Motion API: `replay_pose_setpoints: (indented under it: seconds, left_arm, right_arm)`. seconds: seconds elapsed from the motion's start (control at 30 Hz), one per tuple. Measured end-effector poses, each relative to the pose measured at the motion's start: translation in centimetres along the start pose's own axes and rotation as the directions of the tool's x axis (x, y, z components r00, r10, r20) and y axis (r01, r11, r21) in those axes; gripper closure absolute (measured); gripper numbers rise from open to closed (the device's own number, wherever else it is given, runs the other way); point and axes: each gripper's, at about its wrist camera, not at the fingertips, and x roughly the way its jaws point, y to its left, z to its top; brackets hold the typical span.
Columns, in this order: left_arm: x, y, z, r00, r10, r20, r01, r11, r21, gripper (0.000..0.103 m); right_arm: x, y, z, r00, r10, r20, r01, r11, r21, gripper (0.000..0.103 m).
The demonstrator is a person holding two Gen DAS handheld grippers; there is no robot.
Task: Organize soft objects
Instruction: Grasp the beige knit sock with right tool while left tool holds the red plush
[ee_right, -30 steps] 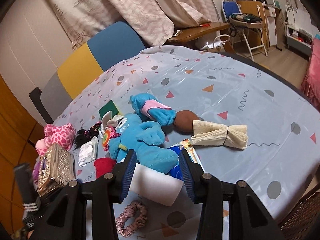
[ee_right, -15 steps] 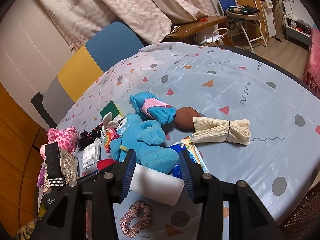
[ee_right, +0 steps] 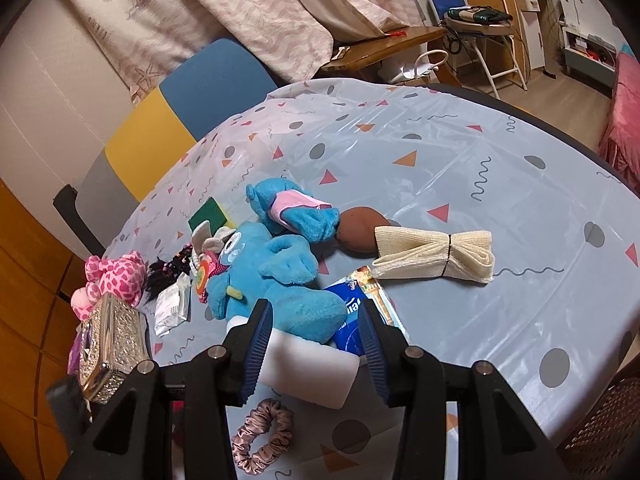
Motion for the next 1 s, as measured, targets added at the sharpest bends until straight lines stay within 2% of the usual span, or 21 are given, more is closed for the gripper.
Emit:
replay_pose_setpoints:
  seconds: [0.13,0.27,0.4,0.5,0.63,0.7,0.73,0.77,0.83,0.87,0.9,0.97,1.0]
  left_arm:
    - [-1.9,1.6,-3.9,1.000,0.028,0.002,-0.028,1.000,-0.012,0.085]
    - [-3.2,3.3,-5.5,0.999,0.024,0.038,-0.022,0.999,-0.040,0.085]
    - [-3.3,4.3,-5.7,0.999,-0.005,0.047,0.009,0.998,-0.067,0.085]
    - [-3.5,4.4,-6.0,0.998,-0.012,0.062,0.016,0.997,-0.072,0.085]
    - [-3.3,4.6,-5.9,0.997,-0.032,0.074,0.038,0.996,-0.078,0.085]
    - [-3.4,4.8,-5.9,0.996,-0.043,0.079,0.050,0.995,-0.089,0.085]
    - [-3.4,4.9,-6.0,0.995,-0.049,0.082,0.057,0.994,-0.095,0.085]
    - [-3.4,5.0,-6.0,0.995,-0.054,0.084,0.062,0.993,-0.098,0.085]
    - [-3.4,5.1,-6.2,0.994,-0.061,0.090,0.071,0.992,-0.102,0.085]
    - [-3.4,5.1,-6.2,0.994,-0.063,0.093,0.073,0.992,-0.104,0.085]
    - [-3.4,5.1,-6.2,0.994,-0.064,0.094,0.073,0.992,-0.104,0.085]
    - [-3.3,5.1,-6.3,0.993,-0.063,0.097,0.073,0.992,-0.101,0.085]
    - [-3.4,5.2,-6.4,0.993,-0.063,0.098,0.073,0.992,-0.102,0.085]
  right_arm:
    - [0.3,0.8,-0.3,1.000,0.005,-0.020,-0.006,0.999,-0.042,0.058]
    - [1.2,3.9,-1.0,0.993,0.078,-0.092,-0.093,0.981,-0.173,0.058]
    - [2.7,9.3,-0.8,0.975,0.122,-0.183,-0.180,0.922,-0.342,0.058]
    - [4.8,14.3,0.5,0.965,0.116,-0.234,-0.219,0.849,-0.481,0.058]
    - [9.1,20.3,2.7,0.965,-0.005,-0.262,-0.177,0.726,-0.665,0.057]
    - [11.6,22.3,3.6,0.957,-0.075,-0.280,-0.158,0.674,-0.721,0.046]
    - [12.8,23.0,4.0,0.950,-0.105,-0.295,-0.159,0.651,-0.742,0.038]
    - [13.7,23.3,4.2,0.945,-0.127,-0.302,-0.156,0.636,-0.756,0.037]
    - [16.2,24.1,4.4,0.929,-0.203,-0.311,-0.136,0.591,-0.795,0.037]
    - [17.8,24.5,4.2,0.918,-0.261,-0.298,-0.111,0.553,-0.826,0.037]
    - [18.6,24.4,4.2,0.912,-0.287,-0.292,-0.102,0.532,-0.841,0.037]
    - [21.2,24.6,3.6,0.880,-0.361,-0.307,-0.102,0.490,-0.866,0.037]
    - [21.7,24.4,3.4,0.875,-0.383,-0.297,-0.089,0.477,-0.874,0.037]
